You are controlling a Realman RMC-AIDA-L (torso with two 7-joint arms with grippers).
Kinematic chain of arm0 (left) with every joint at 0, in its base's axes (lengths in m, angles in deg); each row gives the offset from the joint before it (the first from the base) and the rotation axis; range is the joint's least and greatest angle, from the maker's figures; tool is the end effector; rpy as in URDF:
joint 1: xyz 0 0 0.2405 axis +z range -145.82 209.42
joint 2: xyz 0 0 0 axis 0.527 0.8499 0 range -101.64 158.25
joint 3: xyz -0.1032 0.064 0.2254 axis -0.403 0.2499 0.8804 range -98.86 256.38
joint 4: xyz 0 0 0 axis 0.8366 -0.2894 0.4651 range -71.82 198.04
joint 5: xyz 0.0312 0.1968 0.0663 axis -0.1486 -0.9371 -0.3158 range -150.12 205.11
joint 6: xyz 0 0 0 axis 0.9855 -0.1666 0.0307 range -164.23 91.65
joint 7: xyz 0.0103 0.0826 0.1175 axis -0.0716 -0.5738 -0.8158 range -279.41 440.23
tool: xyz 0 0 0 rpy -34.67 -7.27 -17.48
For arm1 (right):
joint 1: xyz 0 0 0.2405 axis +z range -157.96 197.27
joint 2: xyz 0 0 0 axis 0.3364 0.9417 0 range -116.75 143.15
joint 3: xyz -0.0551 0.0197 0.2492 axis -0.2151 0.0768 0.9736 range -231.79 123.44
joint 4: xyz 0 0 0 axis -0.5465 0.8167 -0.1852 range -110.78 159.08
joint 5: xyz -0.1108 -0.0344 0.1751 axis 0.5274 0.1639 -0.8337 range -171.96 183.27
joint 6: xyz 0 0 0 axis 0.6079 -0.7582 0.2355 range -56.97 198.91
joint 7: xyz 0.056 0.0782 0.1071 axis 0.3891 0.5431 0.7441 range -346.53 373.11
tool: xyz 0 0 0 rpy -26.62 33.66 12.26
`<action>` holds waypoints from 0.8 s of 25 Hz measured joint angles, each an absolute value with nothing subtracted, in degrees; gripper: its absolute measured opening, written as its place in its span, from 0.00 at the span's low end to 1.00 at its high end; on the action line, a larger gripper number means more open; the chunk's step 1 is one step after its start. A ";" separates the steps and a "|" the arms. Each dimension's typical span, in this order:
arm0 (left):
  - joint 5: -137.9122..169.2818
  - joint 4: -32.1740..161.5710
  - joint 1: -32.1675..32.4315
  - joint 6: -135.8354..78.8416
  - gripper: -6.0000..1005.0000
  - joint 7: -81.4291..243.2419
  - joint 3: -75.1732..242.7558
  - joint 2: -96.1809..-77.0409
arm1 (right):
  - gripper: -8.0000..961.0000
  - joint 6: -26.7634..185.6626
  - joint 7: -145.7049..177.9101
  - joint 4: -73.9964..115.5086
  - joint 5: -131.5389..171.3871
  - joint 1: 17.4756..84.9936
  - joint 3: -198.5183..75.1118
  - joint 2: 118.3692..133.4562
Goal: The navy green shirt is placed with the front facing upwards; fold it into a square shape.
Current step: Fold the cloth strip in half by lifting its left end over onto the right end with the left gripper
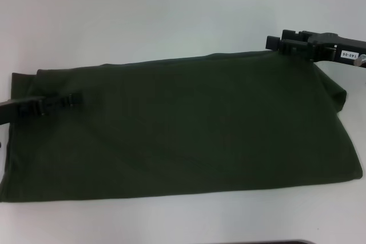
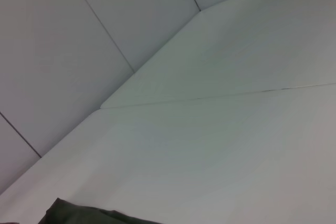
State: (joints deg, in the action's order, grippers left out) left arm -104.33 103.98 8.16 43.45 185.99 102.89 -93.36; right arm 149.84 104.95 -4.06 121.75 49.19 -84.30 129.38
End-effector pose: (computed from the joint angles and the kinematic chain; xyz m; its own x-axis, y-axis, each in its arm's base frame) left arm -0.3501 0.2953 0.0076 0.3645 0.7751 0.5161 0.9280 -0.3482 -0.1325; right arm 0.3128 0.3366 0.0098 0.5135 -0.6065 -0.6071 -0.8119 -0.5724 -0.1149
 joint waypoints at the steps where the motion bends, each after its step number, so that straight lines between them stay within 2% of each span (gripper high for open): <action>1: -104.25 103.92 8.13 43.48 0.88 185.98 102.90 -93.38 | 0.78 149.83 104.95 -4.07 121.75 49.19 -84.30 129.38; 20: -105.68 111.67 8.40 58.03 0.88 186.66 100.83 -91.97 | 0.78 149.36 104.94 -4.41 121.76 48.82 -83.92 129.46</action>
State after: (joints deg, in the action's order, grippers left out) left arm -105.68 111.67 8.40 58.03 186.66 100.83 -91.97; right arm 149.36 104.94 -4.41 121.76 48.82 -83.92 129.46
